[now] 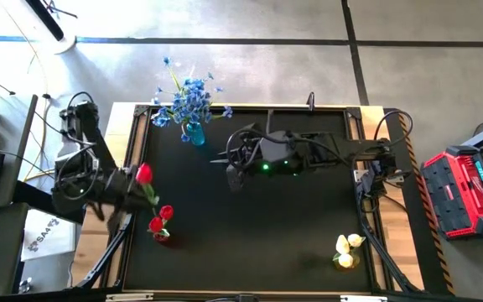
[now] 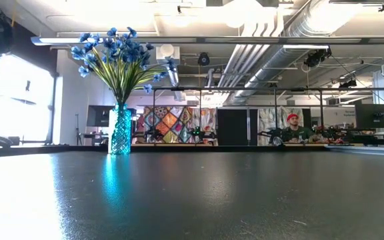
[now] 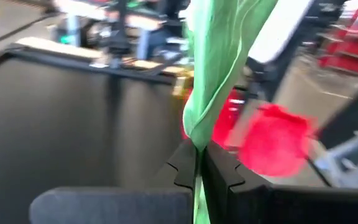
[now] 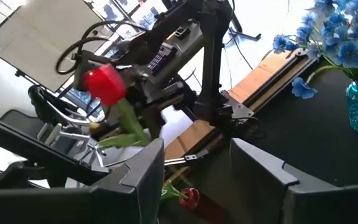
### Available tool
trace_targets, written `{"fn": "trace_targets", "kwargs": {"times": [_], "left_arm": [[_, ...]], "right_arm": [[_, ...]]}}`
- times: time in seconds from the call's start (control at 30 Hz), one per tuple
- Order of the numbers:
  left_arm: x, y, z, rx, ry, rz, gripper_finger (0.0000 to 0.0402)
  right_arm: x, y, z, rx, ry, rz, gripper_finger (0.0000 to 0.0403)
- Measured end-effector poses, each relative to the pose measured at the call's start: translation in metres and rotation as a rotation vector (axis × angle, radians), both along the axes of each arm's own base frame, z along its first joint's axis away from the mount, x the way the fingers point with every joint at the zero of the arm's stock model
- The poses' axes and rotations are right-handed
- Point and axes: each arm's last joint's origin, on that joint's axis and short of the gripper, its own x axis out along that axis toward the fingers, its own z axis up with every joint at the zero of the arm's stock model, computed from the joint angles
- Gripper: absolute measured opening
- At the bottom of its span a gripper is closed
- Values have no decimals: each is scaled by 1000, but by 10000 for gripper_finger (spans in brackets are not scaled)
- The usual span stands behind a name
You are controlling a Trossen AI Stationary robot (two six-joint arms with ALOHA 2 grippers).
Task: Sort flowers into vase by color
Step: Put the red tulip into the red vase
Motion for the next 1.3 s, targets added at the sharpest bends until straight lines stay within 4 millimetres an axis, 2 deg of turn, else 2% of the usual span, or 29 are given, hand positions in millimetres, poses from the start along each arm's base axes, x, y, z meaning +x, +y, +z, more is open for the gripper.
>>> {"fn": "trace_targets", "kwargs": {"times": [0.13,0.4,0.9,1.07,1.3], "left_arm": [[-4,-11,-3,-3,-49,-82,0],[-10,-16,-4,15,-73,-93,0],[-3,-44,-21,163,-40,-82,5],[-3,-46,-23,155,-24,-102,40],[-4,-48,-24,134,15,-184,126]], "right_arm": [[0,0,0,19,1,-6,169],[0,0,-1,46,0,-7,169],[-4,17,-2,61,11,33,173],[-7,24,-2,48,19,27,189],[-9,29,-5,51,44,32,207]]}}
